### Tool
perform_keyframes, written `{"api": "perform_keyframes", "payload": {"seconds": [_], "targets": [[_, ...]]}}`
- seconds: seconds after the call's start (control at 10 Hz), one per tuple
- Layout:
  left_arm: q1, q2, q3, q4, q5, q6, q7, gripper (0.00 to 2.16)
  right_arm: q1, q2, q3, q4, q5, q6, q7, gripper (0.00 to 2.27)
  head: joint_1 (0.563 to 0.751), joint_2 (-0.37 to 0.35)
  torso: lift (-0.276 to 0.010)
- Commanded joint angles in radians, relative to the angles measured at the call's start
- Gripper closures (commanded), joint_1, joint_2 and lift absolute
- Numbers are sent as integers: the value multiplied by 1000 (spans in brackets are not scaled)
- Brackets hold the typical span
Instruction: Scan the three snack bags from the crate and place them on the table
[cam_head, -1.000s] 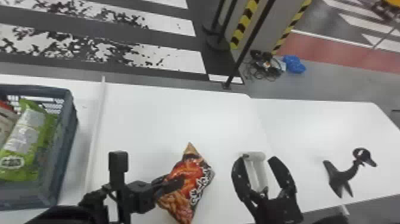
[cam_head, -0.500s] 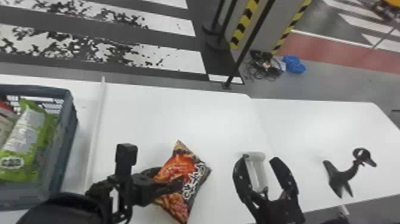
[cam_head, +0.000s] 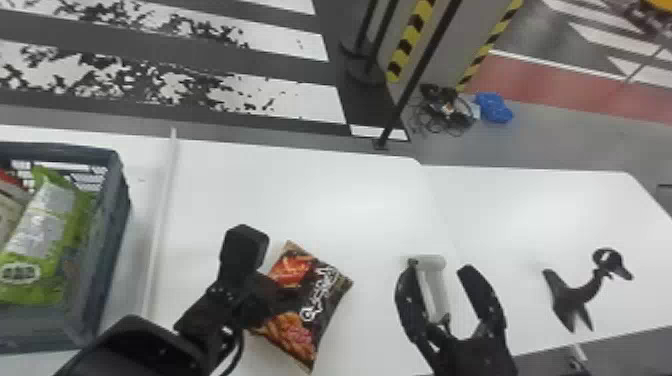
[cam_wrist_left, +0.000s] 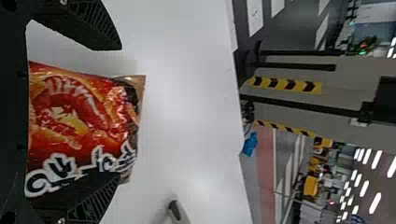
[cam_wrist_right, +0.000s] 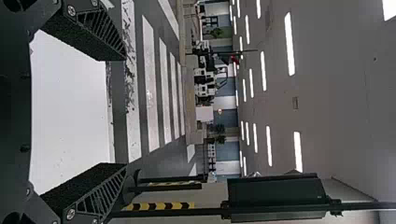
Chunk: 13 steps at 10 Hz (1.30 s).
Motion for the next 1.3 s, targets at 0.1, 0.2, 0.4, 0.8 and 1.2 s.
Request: {"api": "perform_keyframes", "payload": {"seconds": [0.1, 0.2, 0.4, 0.8, 1.2], "targets": [[150, 65, 111, -175, 5, -243, 50, 33, -6, -1, 3, 5, 0, 3, 2, 120, 695, -350, -37], [227, 93, 181, -236, 7, -319, 51, 33, -9, -1, 7, 7, 6, 9, 2, 110, 695, -350, -37], [365, 140, 319, -319, 50, -482, 40, 63, -28, -1, 18, 13, 14, 95, 8, 107, 695, -350, -37], [565, 146, 463, -382, 148, -669, -21, 70, -52, -9, 47, 47, 58, 129, 61, 110, 695, -201, -37], [654, 136, 533, -408, 198, -767, -36, 70, -67, -31, 124, 48, 253, 249, 71, 117, 695, -47, -37]]}}
